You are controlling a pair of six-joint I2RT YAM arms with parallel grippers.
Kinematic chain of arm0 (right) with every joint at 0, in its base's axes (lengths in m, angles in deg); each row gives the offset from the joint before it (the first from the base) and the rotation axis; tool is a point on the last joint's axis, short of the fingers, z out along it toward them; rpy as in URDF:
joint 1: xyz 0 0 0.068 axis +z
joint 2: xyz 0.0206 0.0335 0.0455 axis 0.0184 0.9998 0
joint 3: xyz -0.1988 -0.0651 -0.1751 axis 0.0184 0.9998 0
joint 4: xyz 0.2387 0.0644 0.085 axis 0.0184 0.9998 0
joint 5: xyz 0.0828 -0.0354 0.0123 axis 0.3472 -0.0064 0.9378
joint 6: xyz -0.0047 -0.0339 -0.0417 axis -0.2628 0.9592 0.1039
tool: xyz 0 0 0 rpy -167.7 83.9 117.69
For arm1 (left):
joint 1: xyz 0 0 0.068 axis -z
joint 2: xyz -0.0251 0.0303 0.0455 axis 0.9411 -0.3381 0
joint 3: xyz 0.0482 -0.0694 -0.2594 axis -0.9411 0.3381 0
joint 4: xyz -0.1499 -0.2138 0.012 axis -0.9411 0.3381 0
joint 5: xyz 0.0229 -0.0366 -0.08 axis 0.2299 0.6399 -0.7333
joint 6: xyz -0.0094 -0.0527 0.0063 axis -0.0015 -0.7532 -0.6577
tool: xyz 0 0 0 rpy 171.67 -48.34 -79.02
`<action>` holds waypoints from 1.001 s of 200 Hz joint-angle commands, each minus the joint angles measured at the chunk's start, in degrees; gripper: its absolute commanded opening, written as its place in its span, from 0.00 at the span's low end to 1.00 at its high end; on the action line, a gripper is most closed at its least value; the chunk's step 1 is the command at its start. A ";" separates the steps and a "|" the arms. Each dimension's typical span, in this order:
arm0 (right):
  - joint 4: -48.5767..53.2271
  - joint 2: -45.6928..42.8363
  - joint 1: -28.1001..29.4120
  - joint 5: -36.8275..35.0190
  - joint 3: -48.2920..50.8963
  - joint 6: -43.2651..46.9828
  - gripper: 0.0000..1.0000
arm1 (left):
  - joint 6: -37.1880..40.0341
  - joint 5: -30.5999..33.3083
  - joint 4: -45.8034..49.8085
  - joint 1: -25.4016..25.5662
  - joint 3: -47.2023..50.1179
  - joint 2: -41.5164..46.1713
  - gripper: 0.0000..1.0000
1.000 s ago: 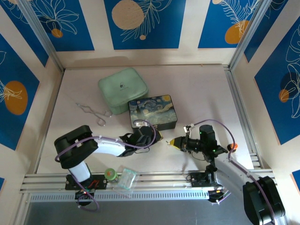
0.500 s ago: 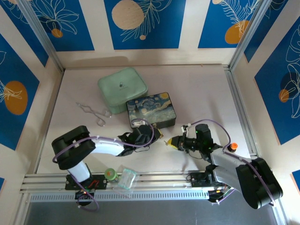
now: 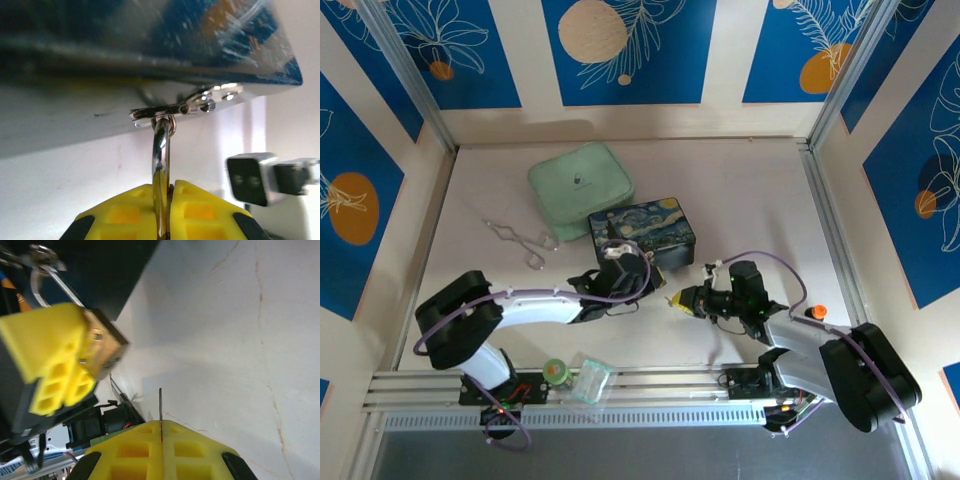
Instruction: Unlock a padlock with a key
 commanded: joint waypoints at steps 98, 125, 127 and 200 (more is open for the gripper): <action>-19.08 5.75 2.78 -4.57 -1.35 -10.15 0.00 | -6.91 0.66 -11.96 -2.28 4.69 2.93 0.00; -18.35 4.91 2.60 -5.33 -1.31 -9.88 0.00 | -8.00 1.07 -13.29 -2.28 5.48 2.94 0.00; -18.35 4.98 2.60 -5.31 -1.39 -9.88 0.00 | -8.03 1.07 -13.22 -2.29 5.49 2.94 0.00; -17.25 1.89 2.03 -8.54 0.70 -10.49 0.00 | -11.04 1.77 -14.89 -2.74 6.92 3.04 0.00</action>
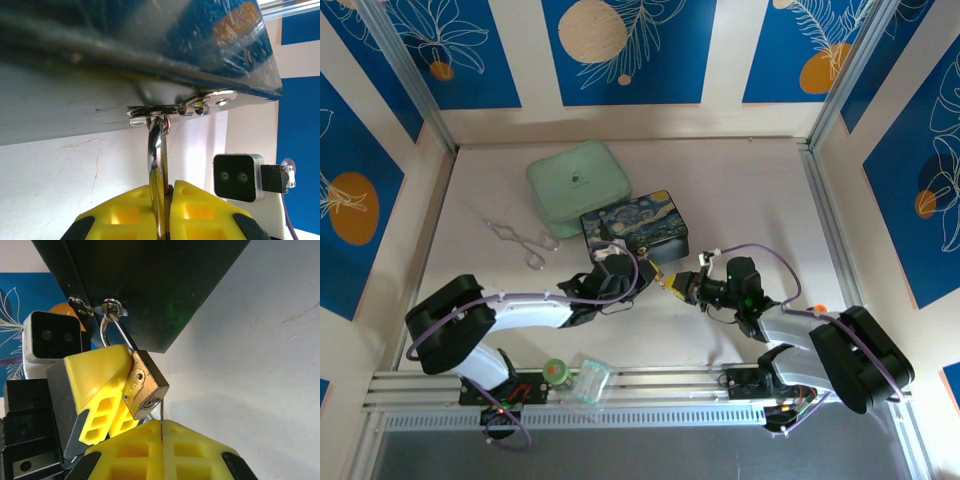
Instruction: Unlock a padlock with a key
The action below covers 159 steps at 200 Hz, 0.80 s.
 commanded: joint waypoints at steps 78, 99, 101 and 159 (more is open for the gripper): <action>1.71 -7.25 -0.06 -5.64 2.82 -0.57 0.00 | -5.82 2.15 -5.15 -1.23 -0.35 -0.54 0.00; 1.38 -6.87 0.02 -6.42 2.90 -0.68 0.00 | -6.51 1.82 -5.93 -1.22 -0.72 -0.94 0.00; 1.16 -6.82 0.07 -6.47 2.94 -0.74 0.00 | -6.57 1.76 -5.98 -1.20 -0.80 -1.02 0.00; -2.33 -3.75 0.86 -7.40 1.66 -1.08 0.00 | -9.52 0.39 -9.27 -1.23 -0.83 -2.34 0.00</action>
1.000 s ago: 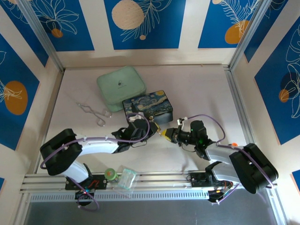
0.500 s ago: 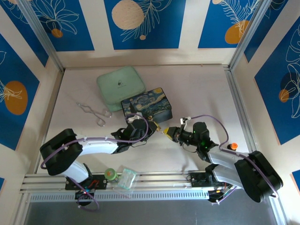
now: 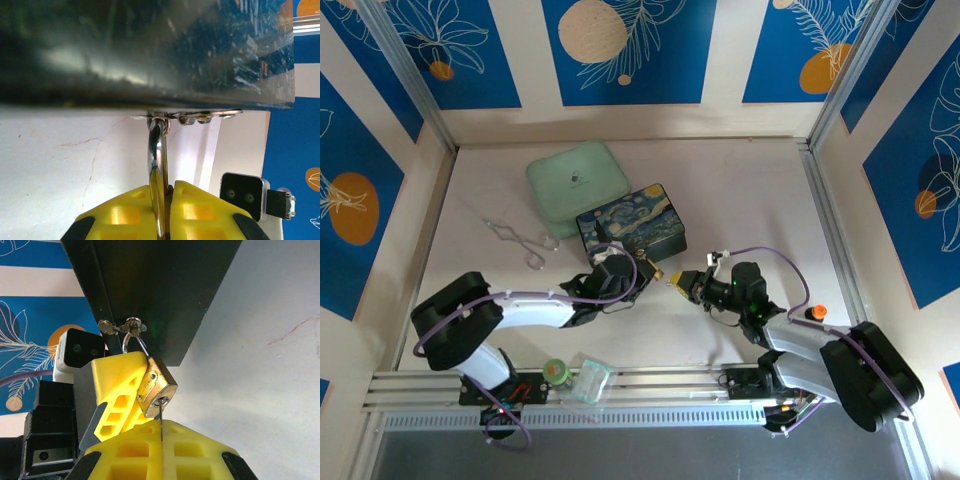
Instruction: Unlock a padlock with a key
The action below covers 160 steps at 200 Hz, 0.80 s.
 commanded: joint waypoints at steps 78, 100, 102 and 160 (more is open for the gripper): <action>-5.50 2.80 2.70 -4.64 -1.47 -1.34 0.00 | -4.54 -1.93 -9.02 -0.77 -2.18 -1.35 0.00; -9.24 5.88 3.14 -4.53 -1.48 -2.34 0.00 | -4.34 -2.18 -8.22 -0.75 -2.63 -0.62 0.00; -9.52 6.14 3.26 -4.60 -1.41 -2.48 0.00 | -4.30 -2.23 -8.18 -0.78 -2.70 -0.57 0.00; -9.19 8.02 0.86 -2.18 -2.58 -0.99 0.00 | -3.24 -4.32 -7.50 -0.68 -3.19 -0.02 0.00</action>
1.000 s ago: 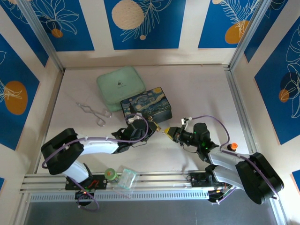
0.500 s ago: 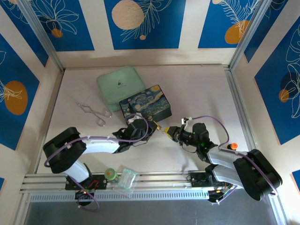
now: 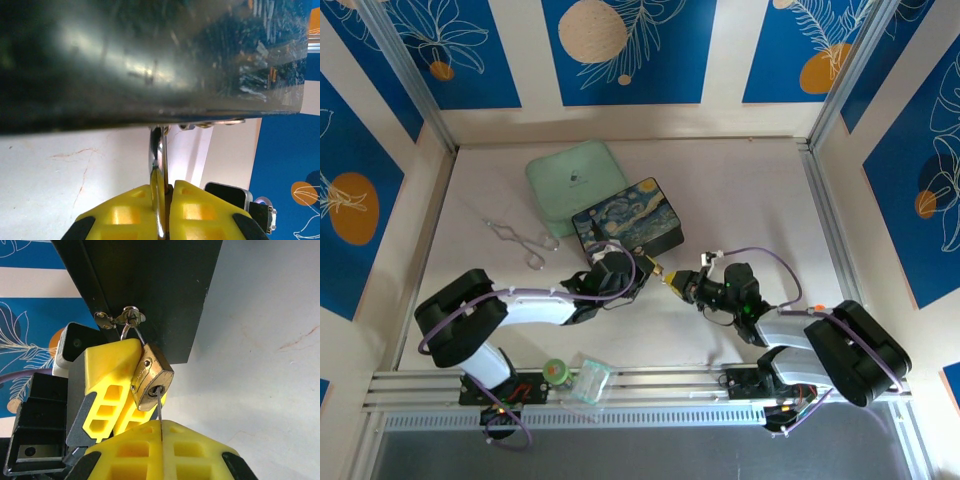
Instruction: Unlock a padlock with a key
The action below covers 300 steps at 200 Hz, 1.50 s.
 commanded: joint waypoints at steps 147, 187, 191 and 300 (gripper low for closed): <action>-1.39 9.55 -1.76 6.72 -6.30 0.11 0.00 | -0.89 -3.06 -7.00 0.04 -2.33 2.20 0.00; -5.41 13.24 -5.53 9.94 -5.90 -0.58 0.00 | -0.50 -3.61 -6.71 0.04 -1.98 2.97 0.00; -5.25 13.24 -5.64 10.07 -5.92 -0.38 0.00 | -0.48 -3.53 -6.67 0.04 -1.89 3.06 0.00; -14.38 21.38 -10.25 18.22 -5.89 -2.67 0.00 | -2.15 -4.65 -11.30 -0.05 -0.69 2.78 0.00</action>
